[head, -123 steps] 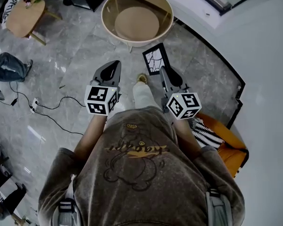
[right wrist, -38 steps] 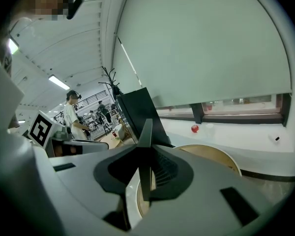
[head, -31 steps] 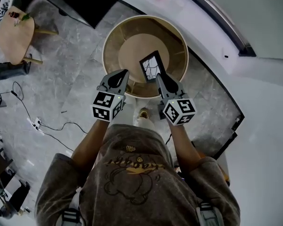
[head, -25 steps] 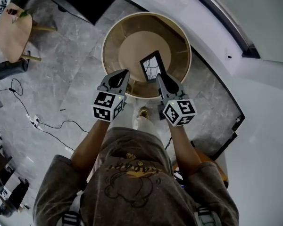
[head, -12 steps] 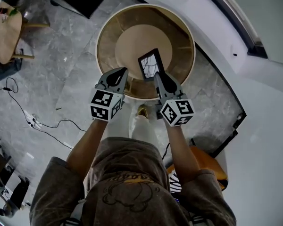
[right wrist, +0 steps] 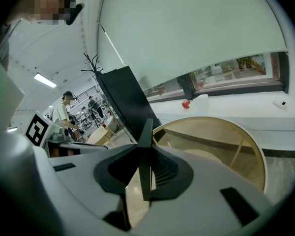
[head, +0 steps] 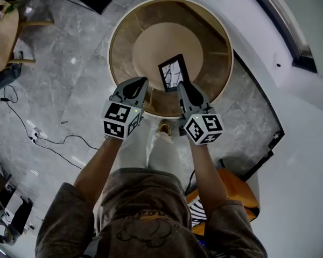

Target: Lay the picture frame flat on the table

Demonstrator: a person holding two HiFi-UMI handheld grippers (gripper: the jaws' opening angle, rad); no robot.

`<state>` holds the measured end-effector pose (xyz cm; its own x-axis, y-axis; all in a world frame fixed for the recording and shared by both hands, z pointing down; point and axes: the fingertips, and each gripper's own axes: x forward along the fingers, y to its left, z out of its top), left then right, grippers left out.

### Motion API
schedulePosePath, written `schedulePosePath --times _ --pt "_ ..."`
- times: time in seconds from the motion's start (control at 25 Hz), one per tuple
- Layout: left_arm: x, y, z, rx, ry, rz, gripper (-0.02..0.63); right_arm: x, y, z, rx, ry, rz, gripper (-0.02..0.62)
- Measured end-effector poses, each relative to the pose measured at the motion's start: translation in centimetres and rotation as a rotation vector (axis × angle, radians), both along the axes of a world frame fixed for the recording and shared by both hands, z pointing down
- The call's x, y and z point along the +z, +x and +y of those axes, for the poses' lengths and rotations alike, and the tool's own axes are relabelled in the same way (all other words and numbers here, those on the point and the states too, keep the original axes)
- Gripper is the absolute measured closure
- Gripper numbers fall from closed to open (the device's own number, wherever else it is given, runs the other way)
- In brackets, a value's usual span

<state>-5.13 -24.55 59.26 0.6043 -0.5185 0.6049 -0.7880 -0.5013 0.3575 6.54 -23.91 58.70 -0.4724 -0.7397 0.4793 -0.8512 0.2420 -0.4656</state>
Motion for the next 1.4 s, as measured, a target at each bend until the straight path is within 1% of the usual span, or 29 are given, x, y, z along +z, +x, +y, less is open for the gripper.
schedulePosePath --times 0.4,0.68,0.96,1.2,1.4 --pt "4.3 -0.3 -0.1 -0.010 -0.026 0.011 0.589 4.3 -0.4 -0.6 0.031 -0.001 -0.028 0.512" --pt "6.7 0.2 0.5 -0.016 -0.049 0.016 0.589 6.8 -0.2 -0.2 0.072 -0.005 -0.070 0.512" --pt "7.3 0.6 1.0 -0.010 -0.058 0.017 0.589 8.6 0.0 0.1 0.073 -0.016 -0.071 0.512" --pt "7.9 1.5 1.3 0.006 -0.067 0.017 0.589 9.5 0.4 -0.3 0.096 -0.004 -0.103 0.512" --pt "8.4 1.9 2.0 0.005 -0.077 0.024 0.589 10.7 0.2 0.0 0.081 -0.016 -0.071 0.512"
